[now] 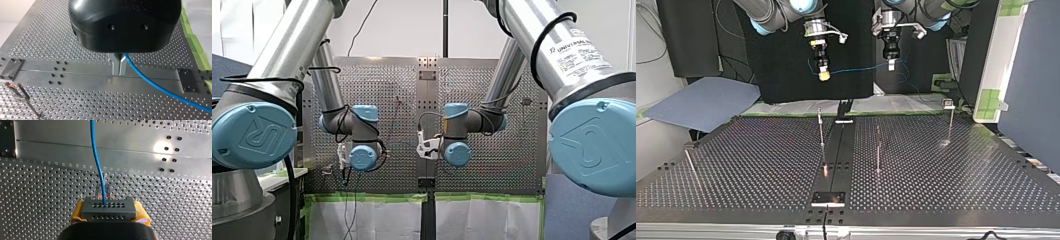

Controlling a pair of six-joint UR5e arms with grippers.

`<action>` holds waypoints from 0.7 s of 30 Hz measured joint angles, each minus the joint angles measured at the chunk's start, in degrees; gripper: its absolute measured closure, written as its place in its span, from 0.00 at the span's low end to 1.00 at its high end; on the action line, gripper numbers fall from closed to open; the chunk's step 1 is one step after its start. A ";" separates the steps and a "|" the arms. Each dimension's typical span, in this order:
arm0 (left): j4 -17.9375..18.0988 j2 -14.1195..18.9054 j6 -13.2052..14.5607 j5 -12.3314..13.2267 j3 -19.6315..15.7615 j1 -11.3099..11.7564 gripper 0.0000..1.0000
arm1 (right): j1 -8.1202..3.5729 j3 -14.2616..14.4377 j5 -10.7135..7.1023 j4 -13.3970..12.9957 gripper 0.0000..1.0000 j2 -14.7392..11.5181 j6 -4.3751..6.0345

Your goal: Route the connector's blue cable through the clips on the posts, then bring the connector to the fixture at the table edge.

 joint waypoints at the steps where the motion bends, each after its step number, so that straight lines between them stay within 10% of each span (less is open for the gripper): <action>1: 0.00 0.00 0.00 0.00 0.00 0.00 0.96 | 0.00 0.00 0.00 0.00 1.00 0.00 0.00; 21: 0.00 0.00 0.00 0.00 0.00 0.00 1.00 | 0.00 0.00 0.00 0.00 1.00 0.00 0.00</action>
